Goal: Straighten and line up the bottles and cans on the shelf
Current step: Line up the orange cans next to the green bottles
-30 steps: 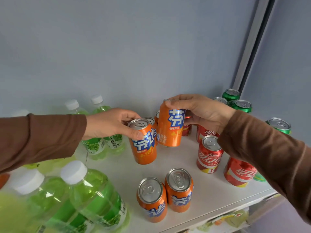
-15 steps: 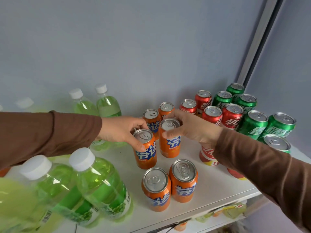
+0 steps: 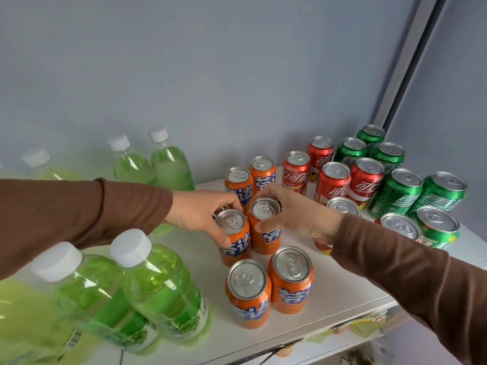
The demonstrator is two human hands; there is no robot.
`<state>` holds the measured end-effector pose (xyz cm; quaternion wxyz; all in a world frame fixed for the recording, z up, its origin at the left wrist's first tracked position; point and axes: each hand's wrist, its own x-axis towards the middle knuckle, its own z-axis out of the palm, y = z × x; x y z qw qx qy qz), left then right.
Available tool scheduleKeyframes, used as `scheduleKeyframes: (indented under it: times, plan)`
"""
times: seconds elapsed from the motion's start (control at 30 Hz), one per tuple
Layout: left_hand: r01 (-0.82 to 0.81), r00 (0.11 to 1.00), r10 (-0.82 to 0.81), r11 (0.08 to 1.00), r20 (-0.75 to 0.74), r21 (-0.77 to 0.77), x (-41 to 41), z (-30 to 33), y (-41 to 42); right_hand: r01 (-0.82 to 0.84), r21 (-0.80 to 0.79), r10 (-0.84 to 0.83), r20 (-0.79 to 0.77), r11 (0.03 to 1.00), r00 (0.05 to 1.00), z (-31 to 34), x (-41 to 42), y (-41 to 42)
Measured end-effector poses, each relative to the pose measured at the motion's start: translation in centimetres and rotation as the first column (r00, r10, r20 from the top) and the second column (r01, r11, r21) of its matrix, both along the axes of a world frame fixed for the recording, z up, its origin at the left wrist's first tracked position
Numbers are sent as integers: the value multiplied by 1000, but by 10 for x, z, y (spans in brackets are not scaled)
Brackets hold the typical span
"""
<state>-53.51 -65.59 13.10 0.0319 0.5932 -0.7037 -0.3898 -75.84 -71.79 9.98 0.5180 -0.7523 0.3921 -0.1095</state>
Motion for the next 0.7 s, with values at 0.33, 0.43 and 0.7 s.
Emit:
scheduleKeyframes:
  times: [0.33, 0.43, 0.7]
  plan:
    - [-100, 984, 131, 966, 119, -239, 4, 58, -33, 37, -332, -43, -9, 942, 999, 66, -2, -50]
    - [-76, 963, 147, 952, 224, -297, 5, 39, -48, -12, -379, -36, -119, 925, 992, 53, 13, -72]
    - [-110, 957, 177, 955, 229, -277, 2, 0, -73, -98, -302, 26, -235, 948, 972, 26, 46, -93]
